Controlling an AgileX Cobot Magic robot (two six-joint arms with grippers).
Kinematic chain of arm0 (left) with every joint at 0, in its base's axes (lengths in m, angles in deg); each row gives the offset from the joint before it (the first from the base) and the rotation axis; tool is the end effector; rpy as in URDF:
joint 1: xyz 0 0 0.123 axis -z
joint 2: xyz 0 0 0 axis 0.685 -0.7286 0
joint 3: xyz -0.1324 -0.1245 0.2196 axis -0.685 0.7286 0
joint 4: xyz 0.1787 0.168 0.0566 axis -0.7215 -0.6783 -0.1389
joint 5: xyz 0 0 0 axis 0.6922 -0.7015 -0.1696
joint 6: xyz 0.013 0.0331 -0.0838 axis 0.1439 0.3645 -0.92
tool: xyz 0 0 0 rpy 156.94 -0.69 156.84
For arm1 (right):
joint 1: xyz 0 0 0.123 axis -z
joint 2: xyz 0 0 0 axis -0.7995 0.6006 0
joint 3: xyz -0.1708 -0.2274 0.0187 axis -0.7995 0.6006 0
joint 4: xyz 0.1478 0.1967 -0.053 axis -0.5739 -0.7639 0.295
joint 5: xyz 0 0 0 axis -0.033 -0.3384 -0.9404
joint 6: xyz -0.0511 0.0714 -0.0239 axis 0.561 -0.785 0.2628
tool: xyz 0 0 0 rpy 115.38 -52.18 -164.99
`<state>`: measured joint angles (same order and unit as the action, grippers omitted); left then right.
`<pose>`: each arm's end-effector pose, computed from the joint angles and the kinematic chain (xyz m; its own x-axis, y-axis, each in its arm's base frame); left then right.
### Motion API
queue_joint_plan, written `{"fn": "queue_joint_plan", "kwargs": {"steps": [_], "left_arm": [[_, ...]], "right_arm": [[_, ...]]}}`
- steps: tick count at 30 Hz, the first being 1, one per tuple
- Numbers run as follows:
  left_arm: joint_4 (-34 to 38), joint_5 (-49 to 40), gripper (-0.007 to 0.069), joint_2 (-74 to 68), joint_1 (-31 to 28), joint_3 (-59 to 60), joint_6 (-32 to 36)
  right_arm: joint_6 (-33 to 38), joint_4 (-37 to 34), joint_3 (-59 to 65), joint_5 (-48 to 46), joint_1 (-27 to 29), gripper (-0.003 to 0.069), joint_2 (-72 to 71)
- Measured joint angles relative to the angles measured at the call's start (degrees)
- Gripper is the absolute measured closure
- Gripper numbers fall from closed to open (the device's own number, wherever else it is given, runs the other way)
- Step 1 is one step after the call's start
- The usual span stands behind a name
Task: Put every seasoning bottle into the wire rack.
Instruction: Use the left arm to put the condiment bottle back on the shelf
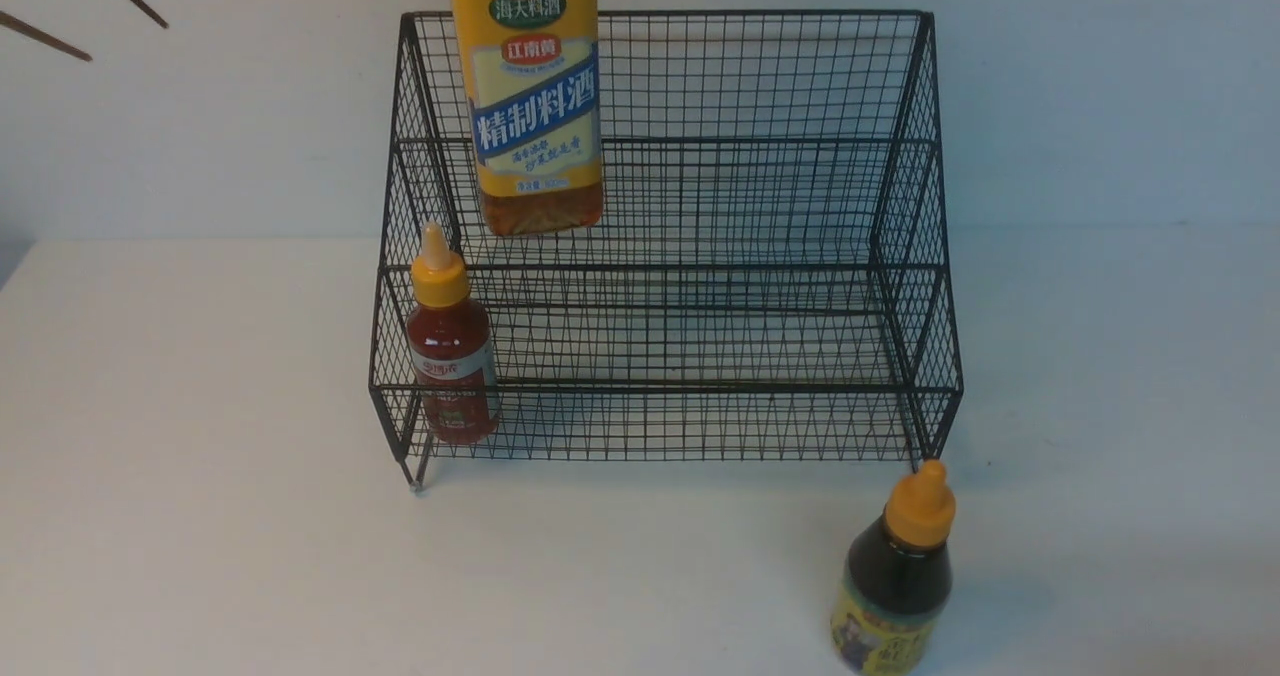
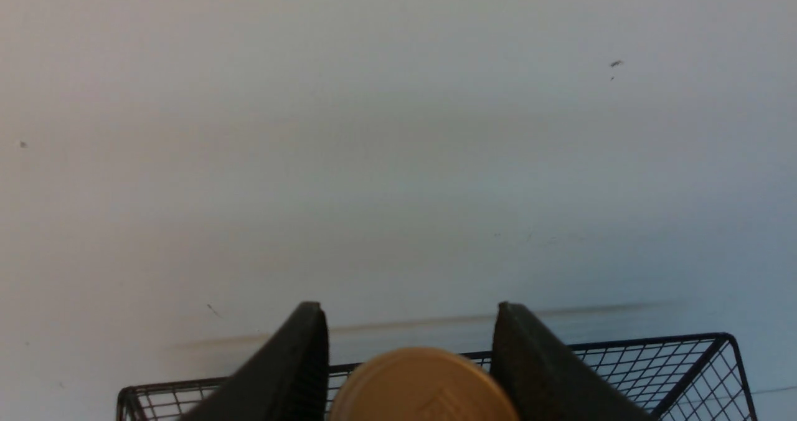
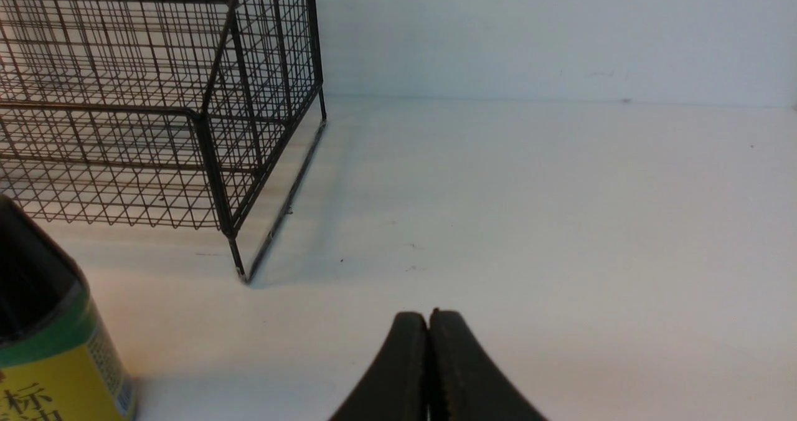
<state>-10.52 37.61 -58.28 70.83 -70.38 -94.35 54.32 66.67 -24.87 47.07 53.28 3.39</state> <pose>0.3672 -0.1692 0.4728 -0.3180 -0.0672 -0.9457 0.2018 0.9698 -0.1368 0.0521 0.0076 0.1723 -0.2968 -0.0004 -0.9549 -0.0787 0.9966 0.0241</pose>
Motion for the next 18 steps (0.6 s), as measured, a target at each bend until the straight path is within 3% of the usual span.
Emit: {"fn": "queue_joint_plan", "kwargs": {"steps": [10, 14, 18], "left_arm": [[0.5, -1.1, 0.0316, -1.6, -0.5, 0.0, 2.5], [4.9, -3.2, 0.0316, -1.6, -3.0, 0.0, 3.3], [10.1, -4.2, 0.0316, -1.7, -5.4, 0.0, 9.5]], "right_arm": [[0.0, 0.0, 0.0, 0.0, 0.0, 0.0666, 0.0], [0.0, 0.0, 0.0, 0.0, 0.0, 0.0666, 0.0], [0.0, 0.0, 0.0, 0.0, 0.0, 0.0666, 0.0]]}}
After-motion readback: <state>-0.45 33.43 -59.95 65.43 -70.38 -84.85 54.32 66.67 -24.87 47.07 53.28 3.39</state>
